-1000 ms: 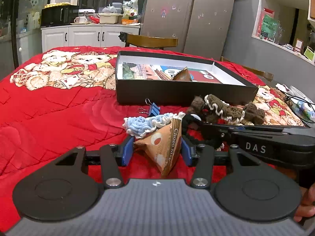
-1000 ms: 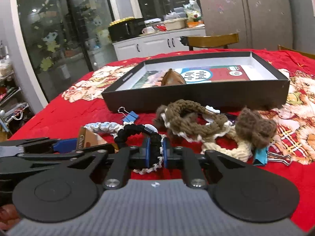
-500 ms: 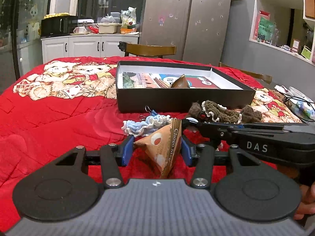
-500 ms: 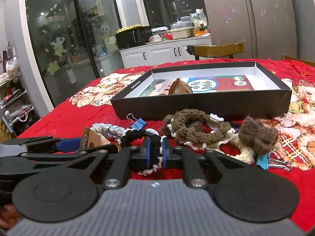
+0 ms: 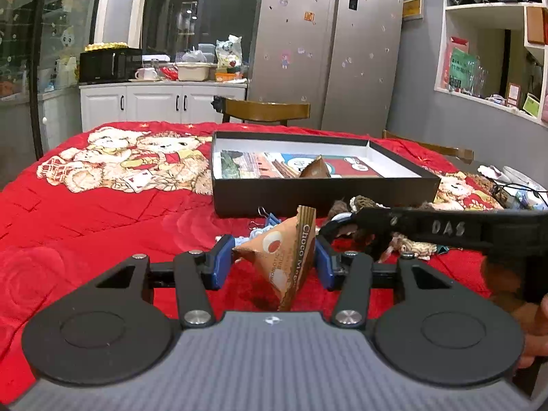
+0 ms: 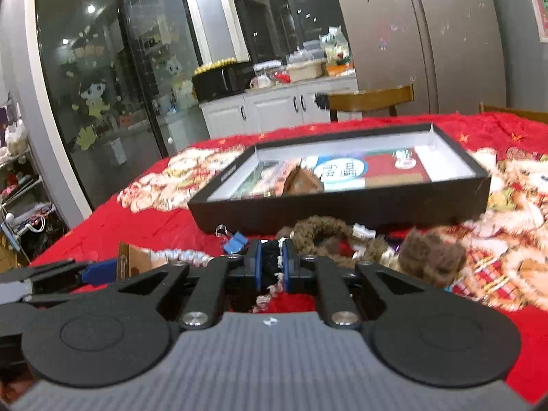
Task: Organize objects
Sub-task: 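Lift the Choco packet and black scrunchie and carry both over the box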
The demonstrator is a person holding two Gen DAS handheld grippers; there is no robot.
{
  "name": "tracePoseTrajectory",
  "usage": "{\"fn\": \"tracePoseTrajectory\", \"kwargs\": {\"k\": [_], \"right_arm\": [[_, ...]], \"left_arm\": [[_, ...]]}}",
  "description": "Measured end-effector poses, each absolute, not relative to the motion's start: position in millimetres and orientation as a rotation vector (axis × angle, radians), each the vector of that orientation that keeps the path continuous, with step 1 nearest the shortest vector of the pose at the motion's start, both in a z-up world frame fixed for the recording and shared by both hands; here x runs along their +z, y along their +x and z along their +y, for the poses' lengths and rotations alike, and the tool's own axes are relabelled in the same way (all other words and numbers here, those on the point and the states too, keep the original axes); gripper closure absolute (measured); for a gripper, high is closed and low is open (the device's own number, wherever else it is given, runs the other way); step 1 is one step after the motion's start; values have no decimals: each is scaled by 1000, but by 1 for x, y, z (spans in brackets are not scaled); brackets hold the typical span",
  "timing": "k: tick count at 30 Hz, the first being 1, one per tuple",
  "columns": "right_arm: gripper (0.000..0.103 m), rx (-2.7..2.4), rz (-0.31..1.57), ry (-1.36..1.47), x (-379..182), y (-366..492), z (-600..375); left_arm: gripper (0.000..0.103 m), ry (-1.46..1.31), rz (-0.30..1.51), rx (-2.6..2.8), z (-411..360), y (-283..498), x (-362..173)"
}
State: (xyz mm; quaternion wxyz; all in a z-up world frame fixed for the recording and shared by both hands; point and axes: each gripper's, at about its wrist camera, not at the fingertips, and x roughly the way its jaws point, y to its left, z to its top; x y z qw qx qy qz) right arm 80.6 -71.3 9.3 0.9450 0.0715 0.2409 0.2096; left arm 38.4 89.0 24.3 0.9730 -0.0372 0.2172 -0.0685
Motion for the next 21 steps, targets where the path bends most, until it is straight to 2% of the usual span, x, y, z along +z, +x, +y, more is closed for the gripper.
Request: {"fn": "tracePoseTrajectory", "kwargs": {"k": [21], "right_arm": [[89, 443, 427, 183, 56, 70, -73]], "left_arm": [[48, -82, 340, -61, 89, 30, 36]]}}
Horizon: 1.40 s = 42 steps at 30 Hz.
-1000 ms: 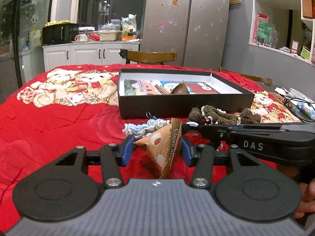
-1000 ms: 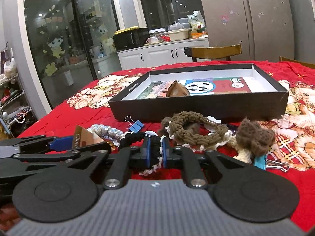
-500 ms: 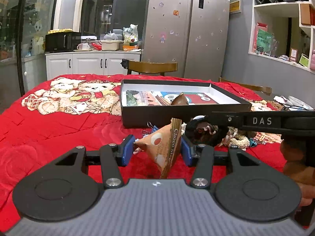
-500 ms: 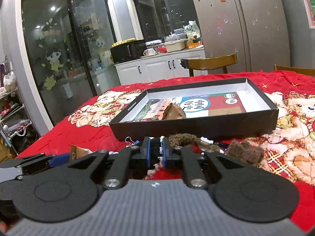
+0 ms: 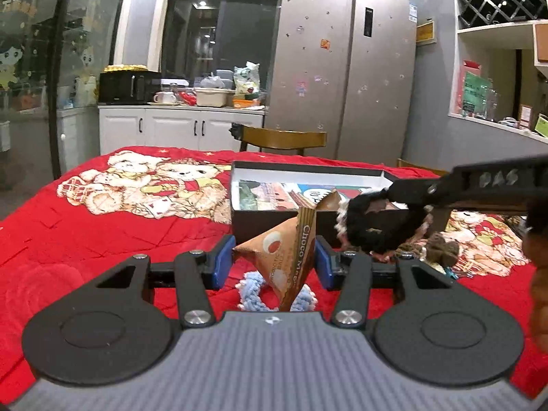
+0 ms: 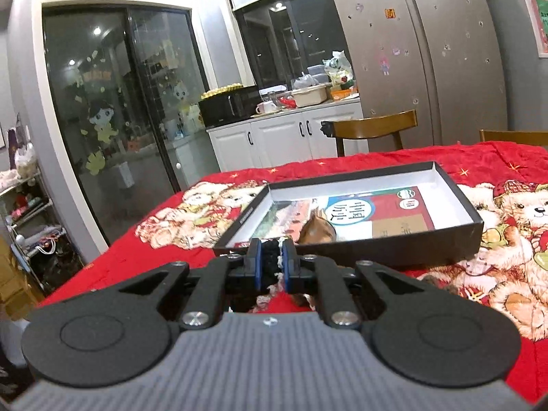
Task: Organize objects
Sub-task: 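Lift the Choco packet and black scrunchie and carry both over the box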
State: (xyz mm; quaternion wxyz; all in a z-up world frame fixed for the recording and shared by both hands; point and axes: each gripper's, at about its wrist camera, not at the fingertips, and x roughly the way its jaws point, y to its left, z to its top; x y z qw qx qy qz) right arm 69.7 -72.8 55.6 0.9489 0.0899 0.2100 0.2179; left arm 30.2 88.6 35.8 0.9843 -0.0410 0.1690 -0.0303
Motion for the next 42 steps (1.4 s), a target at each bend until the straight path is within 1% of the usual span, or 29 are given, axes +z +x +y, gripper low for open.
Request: {"fn": "tracePoseTrajectory", "kwargs": {"k": [4, 12, 18, 24, 27, 32, 38, 42], "right_arm": [[89, 442, 419, 204, 70, 68, -73], [89, 434, 377, 227, 102, 70, -71], [89, 422, 345, 255, 125, 88, -69], [89, 384, 320, 300, 136, 115, -71], [89, 363, 315, 320, 137, 133, -73], [89, 352, 344, 377, 133, 171, -79], [89, 320, 396, 441, 114, 215, -85], [89, 309, 418, 458, 96, 229, -85]], "left_arm": [[48, -30, 298, -7, 84, 29, 37], [48, -34, 301, 45, 89, 35, 49], [48, -62, 295, 50, 94, 52, 76], [48, -55, 232, 42, 94, 76, 111], [48, -70, 205, 37, 95, 97, 127], [48, -113, 232, -1, 94, 143, 138], [48, -171, 301, -14, 98, 202, 129], [48, -212, 342, -15, 106, 227, 113]]}}
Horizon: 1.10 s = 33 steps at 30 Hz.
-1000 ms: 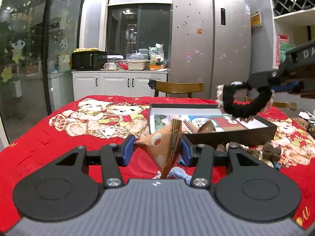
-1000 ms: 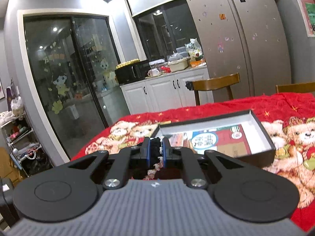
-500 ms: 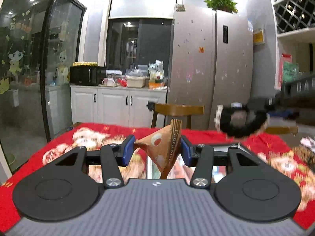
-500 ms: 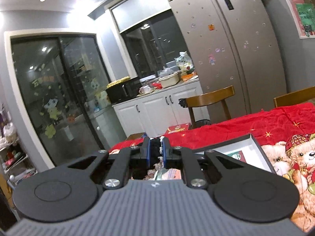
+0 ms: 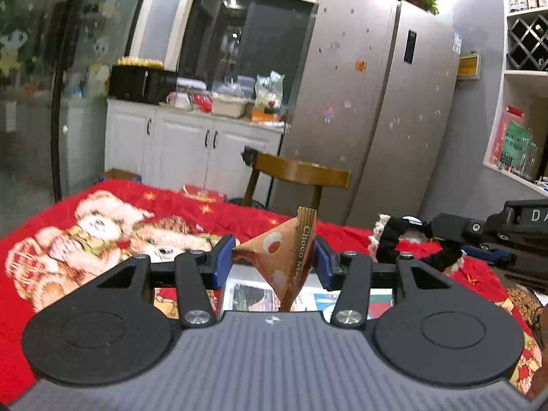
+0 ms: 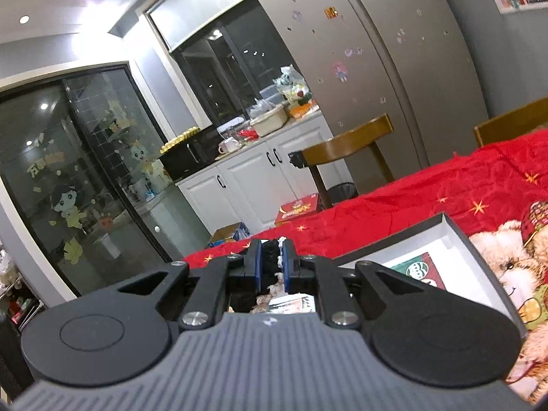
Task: Organize objects
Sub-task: 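Lift the Choco packet and black scrunchie and carry both over the box, then lower the Choco packet into the box and open the left tool while the right tool releases the scrunchie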
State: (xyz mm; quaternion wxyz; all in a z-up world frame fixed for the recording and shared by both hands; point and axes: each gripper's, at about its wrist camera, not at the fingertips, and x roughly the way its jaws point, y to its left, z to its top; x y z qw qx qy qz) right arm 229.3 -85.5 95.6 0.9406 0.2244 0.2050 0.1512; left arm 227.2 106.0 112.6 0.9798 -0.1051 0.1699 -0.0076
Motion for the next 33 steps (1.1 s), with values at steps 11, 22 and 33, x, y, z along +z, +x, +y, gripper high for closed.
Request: {"fn": "tracePoseTrajectory", "kwargs": {"k": [11, 22, 33], "right_arm": [[89, 225, 464, 404, 48, 255, -76], [89, 232, 504, 381, 39, 260, -70], [89, 224, 544, 362, 29, 267, -69]], "left_arm": [[48, -180, 409, -39, 104, 243, 66], [48, -140, 401, -30, 96, 246, 44], [48, -96, 411, 32, 95, 255, 33]]}}
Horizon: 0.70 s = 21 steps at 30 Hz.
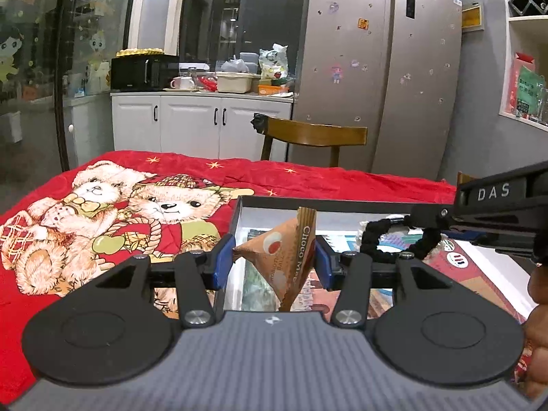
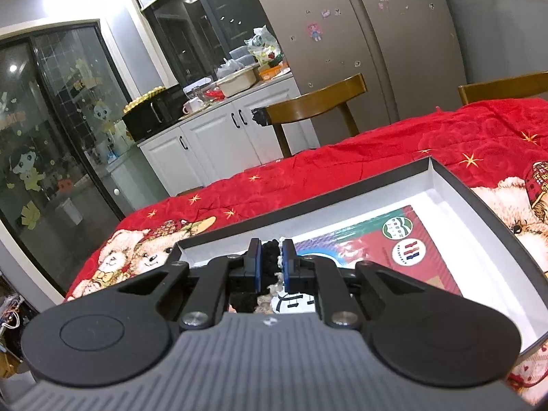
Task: Organize objects
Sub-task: 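Lower the Choco packet into the box and open the left tool while the right tool releases the scrunchie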
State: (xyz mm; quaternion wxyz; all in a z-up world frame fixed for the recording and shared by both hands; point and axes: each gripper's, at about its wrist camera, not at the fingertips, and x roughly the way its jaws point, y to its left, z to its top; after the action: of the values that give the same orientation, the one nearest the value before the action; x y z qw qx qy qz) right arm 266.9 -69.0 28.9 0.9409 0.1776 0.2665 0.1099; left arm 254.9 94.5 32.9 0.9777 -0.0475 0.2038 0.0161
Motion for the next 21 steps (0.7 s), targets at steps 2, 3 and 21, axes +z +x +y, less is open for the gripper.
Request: {"fn": "tracePoseTrajectory", "kwargs": {"k": [2, 3, 21], "right_arm": [[89, 224, 551, 358, 27, 267, -68], [89, 223, 554, 357, 26, 268, -68], [89, 218, 622, 370, 9, 280, -68]], "left_arm": [[48, -80, 412, 44, 94, 256, 31], [48, -75, 414, 46, 94, 257, 30], [48, -54, 444, 9, 90, 264, 18]]}}
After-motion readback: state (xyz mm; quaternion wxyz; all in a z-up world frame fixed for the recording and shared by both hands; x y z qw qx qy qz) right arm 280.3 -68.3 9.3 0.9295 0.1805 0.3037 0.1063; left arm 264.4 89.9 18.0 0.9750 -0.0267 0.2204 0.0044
